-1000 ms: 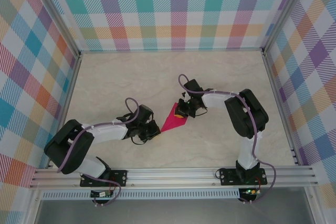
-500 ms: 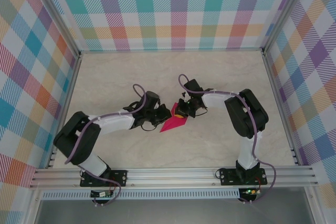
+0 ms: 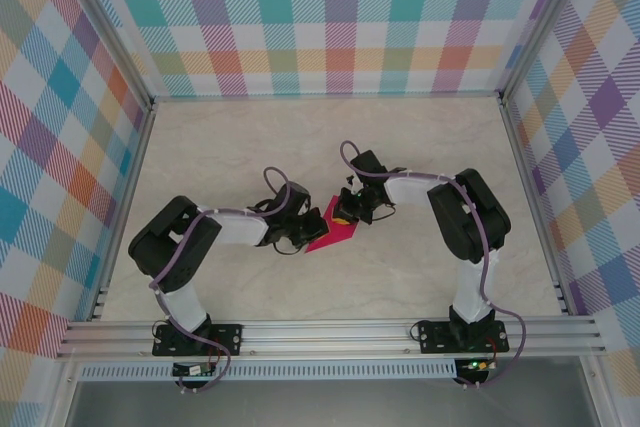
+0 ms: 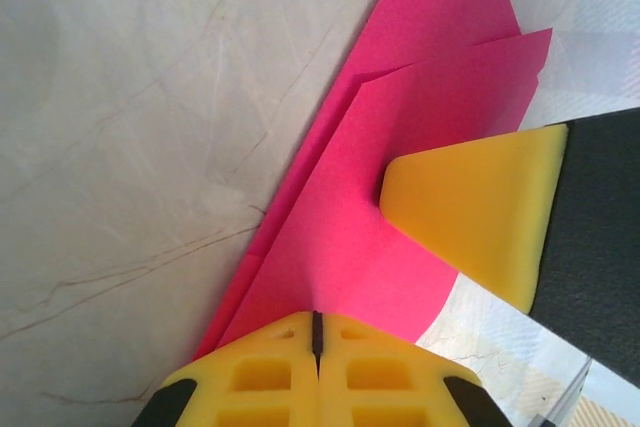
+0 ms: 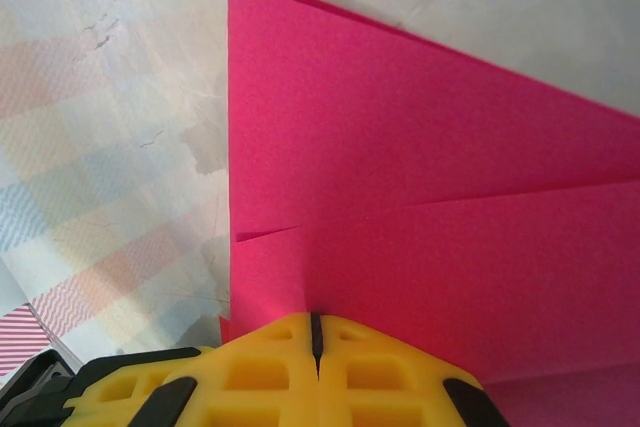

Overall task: Fold a paper plane with a square sheet of paper (pick it up from the middle)
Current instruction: Fourth fold the wing at the center of the table.

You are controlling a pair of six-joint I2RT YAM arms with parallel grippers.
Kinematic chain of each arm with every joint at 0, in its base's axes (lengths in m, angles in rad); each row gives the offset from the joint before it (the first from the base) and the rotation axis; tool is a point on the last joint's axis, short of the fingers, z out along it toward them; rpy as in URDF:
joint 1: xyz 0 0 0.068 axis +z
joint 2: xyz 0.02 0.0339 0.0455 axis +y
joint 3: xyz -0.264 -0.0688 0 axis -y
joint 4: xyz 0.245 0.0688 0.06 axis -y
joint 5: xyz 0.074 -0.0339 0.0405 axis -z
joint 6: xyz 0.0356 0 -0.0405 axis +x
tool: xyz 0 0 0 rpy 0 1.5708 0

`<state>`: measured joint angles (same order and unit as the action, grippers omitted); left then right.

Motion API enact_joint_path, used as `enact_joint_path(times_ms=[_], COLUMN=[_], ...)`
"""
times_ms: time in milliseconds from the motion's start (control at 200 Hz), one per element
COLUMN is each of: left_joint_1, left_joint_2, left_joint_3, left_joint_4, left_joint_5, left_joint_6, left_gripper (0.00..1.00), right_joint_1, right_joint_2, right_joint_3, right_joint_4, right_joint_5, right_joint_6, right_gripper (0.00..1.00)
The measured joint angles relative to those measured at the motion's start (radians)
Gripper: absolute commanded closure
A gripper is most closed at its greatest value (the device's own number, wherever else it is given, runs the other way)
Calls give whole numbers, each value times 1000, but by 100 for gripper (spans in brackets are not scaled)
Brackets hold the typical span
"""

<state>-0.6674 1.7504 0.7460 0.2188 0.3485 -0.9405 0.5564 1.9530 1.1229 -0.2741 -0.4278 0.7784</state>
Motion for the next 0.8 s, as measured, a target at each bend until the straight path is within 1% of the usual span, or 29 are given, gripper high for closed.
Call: enact_joint_path(times_ms=[250, 420, 590, 695, 800], left_joint_1=[10, 22, 29, 33, 34], left_joint_2=[-62, -114, -202, -272, -344], left_joint_3=[-139, -211, -267, -293, -305], left_joint_4=[133, 160, 92, 10, -108], left_joint_5=[14, 33, 36, 34, 29], left_joint_6=[-9, -13, -10, -7, 0], left_gripper=[100, 100, 100, 100, 100], right_joint_1=[-2, -3, -3, -3, -3], right_joint_2=[11, 14, 14, 14, 16], right_joint_3=[18, 23, 24, 25, 27], right_joint_4=[-23, -34, -35, -38, -40], right_joint_5=[-8, -8, -8, -8, -8], right_joint_6=[0, 0, 0, 0, 0], right_gripper=[100, 100, 100, 100, 100])
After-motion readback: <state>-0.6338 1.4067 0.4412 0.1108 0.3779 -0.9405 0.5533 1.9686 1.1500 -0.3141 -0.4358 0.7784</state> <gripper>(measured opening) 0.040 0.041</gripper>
